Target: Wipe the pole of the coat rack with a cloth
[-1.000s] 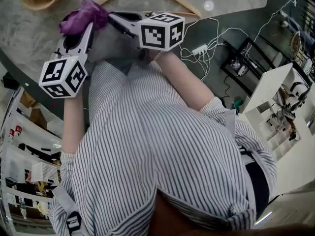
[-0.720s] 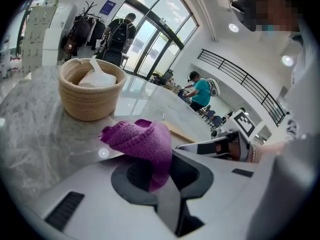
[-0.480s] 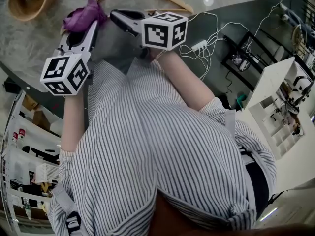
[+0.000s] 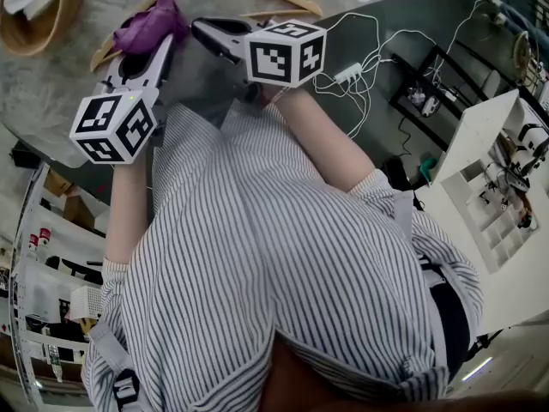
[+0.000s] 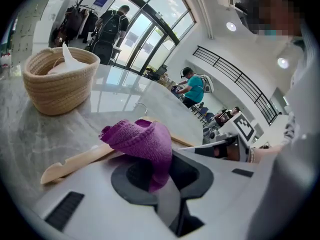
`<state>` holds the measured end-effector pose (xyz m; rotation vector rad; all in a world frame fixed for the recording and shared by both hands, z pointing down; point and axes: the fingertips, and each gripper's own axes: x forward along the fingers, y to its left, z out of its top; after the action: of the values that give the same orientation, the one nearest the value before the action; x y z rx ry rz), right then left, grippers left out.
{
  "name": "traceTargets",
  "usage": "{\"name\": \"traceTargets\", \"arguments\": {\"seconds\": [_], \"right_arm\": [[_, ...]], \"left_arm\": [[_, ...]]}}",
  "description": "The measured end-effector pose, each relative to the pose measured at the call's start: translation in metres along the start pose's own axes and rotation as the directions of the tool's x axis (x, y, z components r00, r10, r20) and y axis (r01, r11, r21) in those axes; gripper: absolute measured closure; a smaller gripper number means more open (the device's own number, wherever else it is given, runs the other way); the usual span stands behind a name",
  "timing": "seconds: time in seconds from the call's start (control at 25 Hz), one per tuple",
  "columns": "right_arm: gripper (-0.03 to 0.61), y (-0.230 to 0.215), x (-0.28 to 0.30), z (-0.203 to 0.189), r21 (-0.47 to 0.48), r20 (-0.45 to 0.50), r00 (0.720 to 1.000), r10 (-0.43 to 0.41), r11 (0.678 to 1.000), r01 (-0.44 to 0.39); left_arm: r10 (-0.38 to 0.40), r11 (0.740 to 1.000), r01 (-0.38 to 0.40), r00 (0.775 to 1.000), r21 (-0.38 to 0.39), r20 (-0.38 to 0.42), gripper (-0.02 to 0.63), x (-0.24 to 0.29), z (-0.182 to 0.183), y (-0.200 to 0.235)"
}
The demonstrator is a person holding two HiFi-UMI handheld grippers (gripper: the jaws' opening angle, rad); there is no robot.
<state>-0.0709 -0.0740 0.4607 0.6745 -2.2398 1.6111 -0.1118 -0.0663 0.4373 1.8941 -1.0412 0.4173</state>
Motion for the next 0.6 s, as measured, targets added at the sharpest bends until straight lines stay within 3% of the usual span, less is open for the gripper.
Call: {"name": "traceTargets", "arguments": {"seconds": [0.6], "right_arm": [[0.563, -0.036, -0.046, -0.005, 0.058, 0.018, 1.000, -0.004, 0.998, 0.003]], "left_arm": [[-0.045, 0.999, 0.046, 0.999, 0.024, -0.028, 0.531, 0.043, 0.000, -0.046]]}}
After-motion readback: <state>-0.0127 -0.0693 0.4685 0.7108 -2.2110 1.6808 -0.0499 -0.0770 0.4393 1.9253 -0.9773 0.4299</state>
